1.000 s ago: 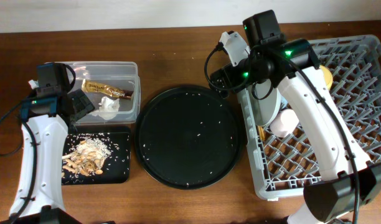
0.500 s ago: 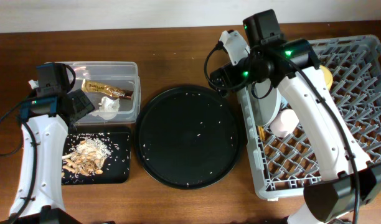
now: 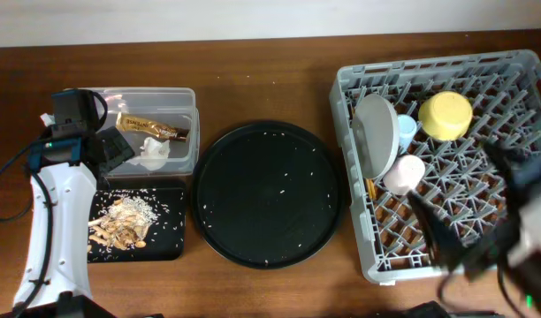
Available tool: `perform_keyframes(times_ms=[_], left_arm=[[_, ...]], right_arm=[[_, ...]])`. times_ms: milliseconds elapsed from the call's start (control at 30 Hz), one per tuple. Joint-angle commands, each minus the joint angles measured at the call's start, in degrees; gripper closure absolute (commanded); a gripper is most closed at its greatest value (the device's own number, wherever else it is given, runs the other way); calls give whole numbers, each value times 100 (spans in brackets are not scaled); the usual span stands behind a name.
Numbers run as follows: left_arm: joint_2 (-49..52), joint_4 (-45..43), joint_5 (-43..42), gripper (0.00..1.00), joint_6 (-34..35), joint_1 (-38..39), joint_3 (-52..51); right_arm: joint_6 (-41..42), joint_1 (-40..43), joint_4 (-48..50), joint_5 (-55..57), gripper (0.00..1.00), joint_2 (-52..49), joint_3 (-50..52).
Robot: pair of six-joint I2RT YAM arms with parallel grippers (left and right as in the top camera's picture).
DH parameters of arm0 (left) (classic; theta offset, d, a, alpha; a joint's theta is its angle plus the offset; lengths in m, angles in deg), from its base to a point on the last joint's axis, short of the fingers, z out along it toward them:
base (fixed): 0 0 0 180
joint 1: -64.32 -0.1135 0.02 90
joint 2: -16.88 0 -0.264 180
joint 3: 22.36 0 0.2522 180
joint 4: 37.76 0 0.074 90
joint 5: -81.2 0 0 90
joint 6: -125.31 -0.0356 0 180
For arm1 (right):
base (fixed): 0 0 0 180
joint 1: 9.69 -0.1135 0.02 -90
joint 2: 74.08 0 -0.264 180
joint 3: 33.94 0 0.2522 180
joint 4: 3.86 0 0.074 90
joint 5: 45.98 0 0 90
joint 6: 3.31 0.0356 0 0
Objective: Sort waste into correct bins and load items into the dishwasher rack
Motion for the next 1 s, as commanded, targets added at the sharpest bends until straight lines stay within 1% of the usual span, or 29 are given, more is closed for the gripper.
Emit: perform_keyframes(times_ms=[0, 100, 167, 200, 233, 267, 333, 367, 400, 467, 500, 567, 767, 900, 967], left_arm=[[-87, -9, 39, 1, -48, -9, 72], [-87, -9, 39, 1, -48, -9, 72], [-87, -9, 39, 1, -48, -9, 72], [-87, -9, 39, 1, -48, -9, 72], [-87, -9, 39, 0, -48, -9, 72], [-87, -9, 39, 1, -48, -9, 72], [-87, -9, 39, 1, -48, -9, 72], [-87, -9, 39, 1, -48, -9, 72], [-87, -9, 39, 1, -48, -9, 72], [-87, -9, 39, 1, -48, -9, 72], [-87, -9, 39, 1, -48, -9, 72], [-87, -9, 39, 1, -48, -9, 72], [-87, -9, 39, 1, -48, -9, 72], [-87, -9, 39, 1, -48, -9, 72], [-87, -9, 39, 1, -48, -9, 72]], right_arm=[[26, 20, 142, 483, 2, 1480, 1742], [28, 212, 629, 479, 2, 2446, 2909], [48, 452, 1228, 420, 2, 3143, 3897], [48, 623, 1746, 286, 2, 3534, 4566], [48, 723, 2164, 166, 2, 3755, 5003], [48, 839, 2826, -2, 2, 3998, 5606], [50, 929, 3886, -201, 2, 4245, 6422], [57, 933, 4594, -271, 1, 4354, 6922], [236, 933, 5307, -245, 2, 4444, 7407], [575, 933, 6262, -66, 1, 4577, 8122], [748, 933, 6577, 42, 2, 4653, 8432], [828, 933, 6802, 116, 2, 4800, 8883], [824, 933, 6780, 511, 2, 4841, 9589], [824, 933, 6660, 527, 2, 4841, 9877], [824, 933, 6183, 575, 2, 4841, 9873]])
